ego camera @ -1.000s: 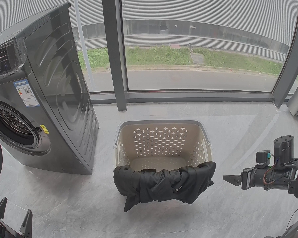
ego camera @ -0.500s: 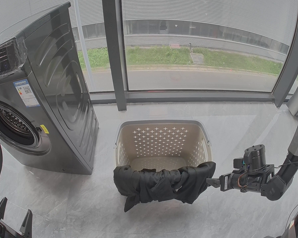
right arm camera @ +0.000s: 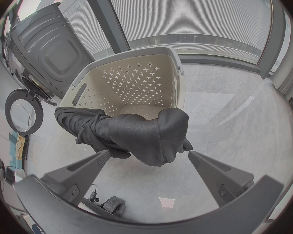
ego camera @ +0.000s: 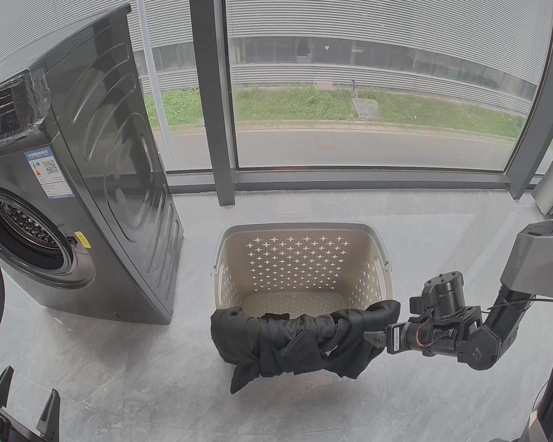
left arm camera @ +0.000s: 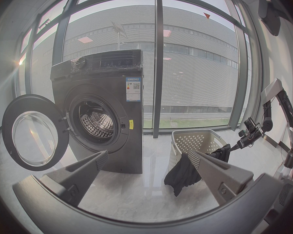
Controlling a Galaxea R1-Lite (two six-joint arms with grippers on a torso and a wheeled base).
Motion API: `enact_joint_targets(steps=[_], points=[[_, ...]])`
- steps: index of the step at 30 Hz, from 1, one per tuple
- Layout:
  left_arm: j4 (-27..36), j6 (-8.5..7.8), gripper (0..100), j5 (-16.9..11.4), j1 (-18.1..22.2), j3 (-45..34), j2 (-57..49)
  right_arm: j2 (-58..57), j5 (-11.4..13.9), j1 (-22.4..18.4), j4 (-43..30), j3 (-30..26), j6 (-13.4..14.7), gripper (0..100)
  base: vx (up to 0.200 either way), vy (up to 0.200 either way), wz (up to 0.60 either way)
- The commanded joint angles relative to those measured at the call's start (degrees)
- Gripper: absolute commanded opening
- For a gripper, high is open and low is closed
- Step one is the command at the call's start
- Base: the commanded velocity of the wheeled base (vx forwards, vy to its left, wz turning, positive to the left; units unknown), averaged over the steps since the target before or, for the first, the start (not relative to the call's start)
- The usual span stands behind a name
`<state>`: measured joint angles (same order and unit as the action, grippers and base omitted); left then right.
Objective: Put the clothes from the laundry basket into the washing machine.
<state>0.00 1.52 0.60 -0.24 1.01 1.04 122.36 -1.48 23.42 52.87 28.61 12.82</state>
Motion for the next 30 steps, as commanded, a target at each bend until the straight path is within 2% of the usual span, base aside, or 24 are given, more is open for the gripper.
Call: enact_joint_targets(steps=[1,7,21,30], points=[[0.0,0.06,100,0.0,0.0,-0.8,-1.0,3.1,-0.2,0.7,-0.1,2.2,0.2,100,0.0,0.0,0.0],[0.0,0.06,100,0.0,0.0,-0.8,-1.0,4.5,-1.5,1.4,-0.2,4.8,0.6,100,0.0,0.0,0.0],[0.0,0.06,100,0.0,0.0,-0.8,-1.0,6.1,-1.7,2.2,-0.4,8.4,1.4,100,0.0,0.0,0.0],[0.0,0.06,100,0.0,0.0,-0.8,-1.0,7.3,-1.7,1.7,0.1,8.7,1.4,100,0.0,0.0,0.0]])
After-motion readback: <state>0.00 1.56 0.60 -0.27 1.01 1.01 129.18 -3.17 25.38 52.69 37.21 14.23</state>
